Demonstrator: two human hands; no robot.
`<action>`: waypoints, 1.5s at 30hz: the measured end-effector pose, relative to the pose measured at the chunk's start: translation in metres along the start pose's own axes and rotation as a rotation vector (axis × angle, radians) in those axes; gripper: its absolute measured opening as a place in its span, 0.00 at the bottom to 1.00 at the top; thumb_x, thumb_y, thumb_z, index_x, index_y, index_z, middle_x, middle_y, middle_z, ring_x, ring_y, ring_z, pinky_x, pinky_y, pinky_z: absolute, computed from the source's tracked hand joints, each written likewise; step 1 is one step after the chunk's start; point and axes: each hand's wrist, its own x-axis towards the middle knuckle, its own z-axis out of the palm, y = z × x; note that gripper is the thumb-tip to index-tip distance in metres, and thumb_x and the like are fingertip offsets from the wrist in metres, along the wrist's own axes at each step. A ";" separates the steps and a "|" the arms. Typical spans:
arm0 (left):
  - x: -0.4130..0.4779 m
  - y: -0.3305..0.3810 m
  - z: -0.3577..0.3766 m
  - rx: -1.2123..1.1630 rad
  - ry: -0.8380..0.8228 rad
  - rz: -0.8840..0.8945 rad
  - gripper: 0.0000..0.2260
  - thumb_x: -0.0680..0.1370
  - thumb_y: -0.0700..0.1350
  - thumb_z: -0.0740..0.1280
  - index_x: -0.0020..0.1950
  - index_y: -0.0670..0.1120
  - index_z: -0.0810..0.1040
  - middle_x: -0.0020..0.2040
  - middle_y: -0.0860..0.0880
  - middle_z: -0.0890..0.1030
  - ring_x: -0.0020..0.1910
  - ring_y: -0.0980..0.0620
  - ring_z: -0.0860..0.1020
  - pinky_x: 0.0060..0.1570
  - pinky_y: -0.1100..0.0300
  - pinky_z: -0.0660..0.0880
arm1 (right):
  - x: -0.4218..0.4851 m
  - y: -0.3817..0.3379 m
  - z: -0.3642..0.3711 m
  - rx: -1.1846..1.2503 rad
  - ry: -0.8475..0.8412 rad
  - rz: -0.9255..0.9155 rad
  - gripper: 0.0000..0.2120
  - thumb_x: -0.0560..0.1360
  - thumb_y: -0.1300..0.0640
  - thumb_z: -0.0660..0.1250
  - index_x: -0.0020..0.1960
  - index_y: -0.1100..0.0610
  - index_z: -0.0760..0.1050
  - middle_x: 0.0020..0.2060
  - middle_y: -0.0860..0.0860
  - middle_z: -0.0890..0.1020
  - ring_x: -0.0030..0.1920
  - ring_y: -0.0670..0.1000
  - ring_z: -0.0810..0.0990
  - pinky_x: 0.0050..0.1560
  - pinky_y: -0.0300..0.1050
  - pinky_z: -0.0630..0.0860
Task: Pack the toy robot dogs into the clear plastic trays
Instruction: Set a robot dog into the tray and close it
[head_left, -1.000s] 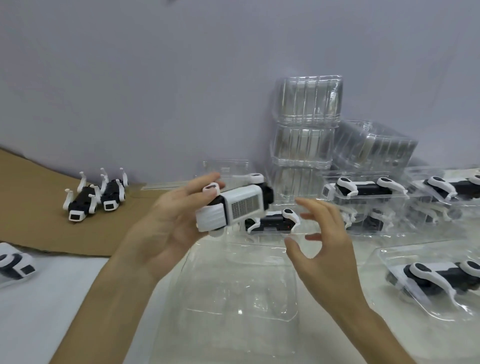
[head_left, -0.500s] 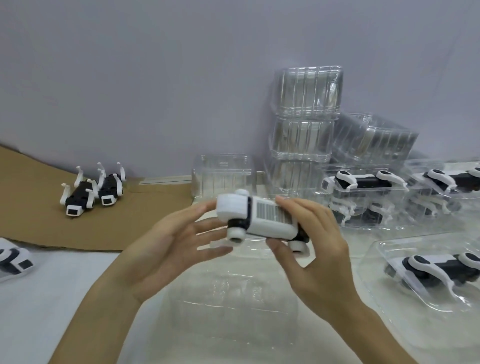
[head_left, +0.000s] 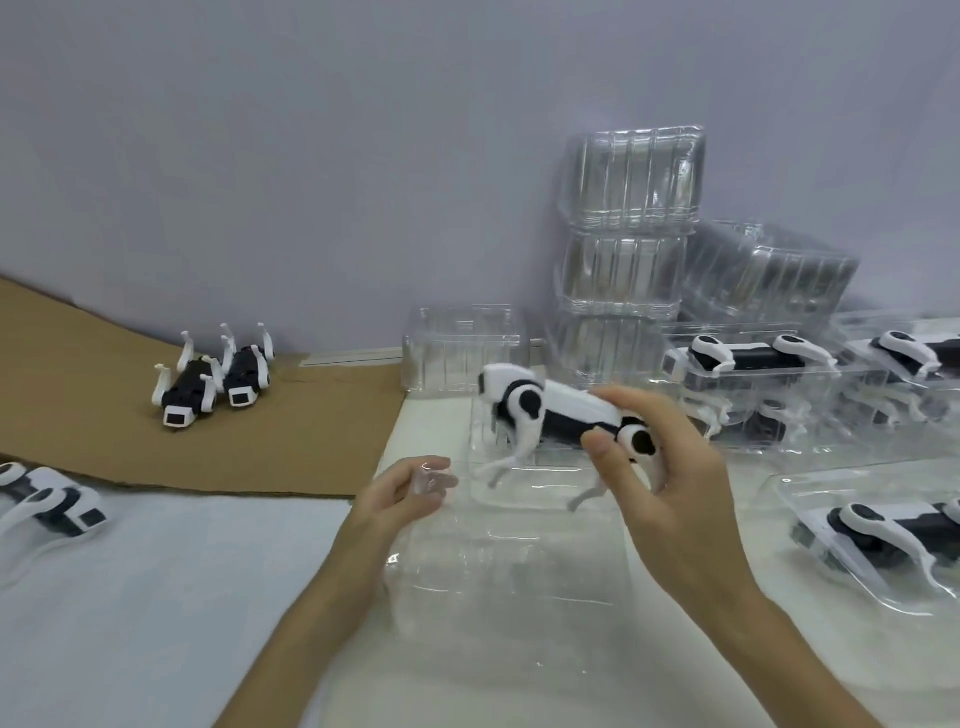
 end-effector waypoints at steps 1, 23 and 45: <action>-0.001 0.000 0.002 -0.004 0.012 0.003 0.16 0.68 0.52 0.71 0.56 0.54 0.84 0.56 0.51 0.85 0.61 0.53 0.80 0.64 0.54 0.70 | -0.001 -0.001 0.002 -0.019 -0.036 -0.030 0.11 0.77 0.50 0.69 0.59 0.47 0.77 0.52 0.39 0.81 0.54 0.44 0.80 0.52 0.31 0.72; -0.003 0.008 0.014 0.022 0.136 -0.010 0.11 0.79 0.38 0.66 0.56 0.47 0.85 0.53 0.54 0.86 0.55 0.58 0.82 0.50 0.66 0.72 | -0.007 0.005 0.005 -0.131 -0.380 0.181 0.11 0.76 0.48 0.73 0.58 0.40 0.81 0.50 0.37 0.80 0.55 0.42 0.78 0.56 0.40 0.73; -0.009 0.014 0.011 0.044 -0.019 -0.111 0.19 0.71 0.53 0.72 0.61 0.52 0.81 0.58 0.54 0.84 0.57 0.60 0.81 0.53 0.67 0.73 | -0.010 0.003 0.007 -0.326 -0.420 0.185 0.08 0.75 0.51 0.73 0.54 0.43 0.83 0.43 0.39 0.78 0.52 0.38 0.70 0.52 0.29 0.64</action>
